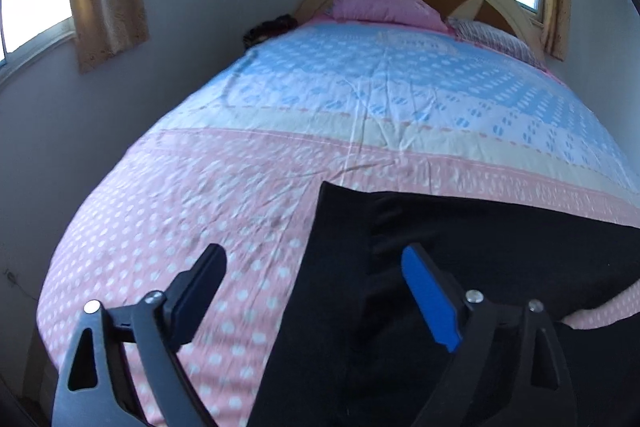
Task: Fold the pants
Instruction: 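Grasp the black pants waistband with the left gripper while the right gripper grasps the hem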
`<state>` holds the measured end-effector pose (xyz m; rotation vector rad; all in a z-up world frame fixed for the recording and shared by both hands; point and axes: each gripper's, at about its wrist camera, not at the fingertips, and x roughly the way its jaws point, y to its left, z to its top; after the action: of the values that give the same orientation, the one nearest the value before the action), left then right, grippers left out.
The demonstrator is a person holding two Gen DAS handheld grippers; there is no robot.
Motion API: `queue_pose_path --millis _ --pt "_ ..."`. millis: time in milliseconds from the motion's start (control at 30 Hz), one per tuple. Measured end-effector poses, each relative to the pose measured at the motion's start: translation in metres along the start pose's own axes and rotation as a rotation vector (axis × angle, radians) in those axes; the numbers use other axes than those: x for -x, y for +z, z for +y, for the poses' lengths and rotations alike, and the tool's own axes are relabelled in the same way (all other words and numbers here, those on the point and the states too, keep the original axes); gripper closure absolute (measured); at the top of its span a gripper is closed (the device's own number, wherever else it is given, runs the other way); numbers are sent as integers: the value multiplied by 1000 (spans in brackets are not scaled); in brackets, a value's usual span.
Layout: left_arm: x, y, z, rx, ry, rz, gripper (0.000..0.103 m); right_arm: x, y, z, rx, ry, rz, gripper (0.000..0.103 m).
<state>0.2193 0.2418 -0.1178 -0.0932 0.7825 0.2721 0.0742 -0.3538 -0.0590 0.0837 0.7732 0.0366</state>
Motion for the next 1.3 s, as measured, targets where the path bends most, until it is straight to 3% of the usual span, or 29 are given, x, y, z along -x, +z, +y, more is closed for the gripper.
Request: queue_pose_path --millis 33,100,233,367,433,700,833,933,1100,1300 --pt "-7 4 -1 -12 -1 9 21 -8 5 -10 -4 -10 15 37" --pt "-23 11 -1 -33 -23 25 22 -19 16 -29 -23 -33 21 37" --pt "-62 28 -4 -78 -64 75 34 -38 40 -61 -62 -74 32 38" --pt "-93 35 -1 -69 -109 132 60 -55 57 -81 -89 -87 48 37" --pt "-103 36 2 -49 -149 152 67 -63 63 -88 -85 -111 53 37" --pt "-108 31 6 -43 -190 153 67 -90 94 -138 -143 -150 67 37" --pt "-113 35 5 -42 -191 164 65 -108 112 -183 -263 -137 76 37" --pt "-114 36 0 -74 -186 163 65 -122 122 -212 -338 -131 86 37" --pt "-114 36 -3 -116 -181 155 66 -142 141 -238 -352 -158 83 37" --pt "-115 36 1 -86 -204 157 68 -185 162 -255 -379 -62 152 37"
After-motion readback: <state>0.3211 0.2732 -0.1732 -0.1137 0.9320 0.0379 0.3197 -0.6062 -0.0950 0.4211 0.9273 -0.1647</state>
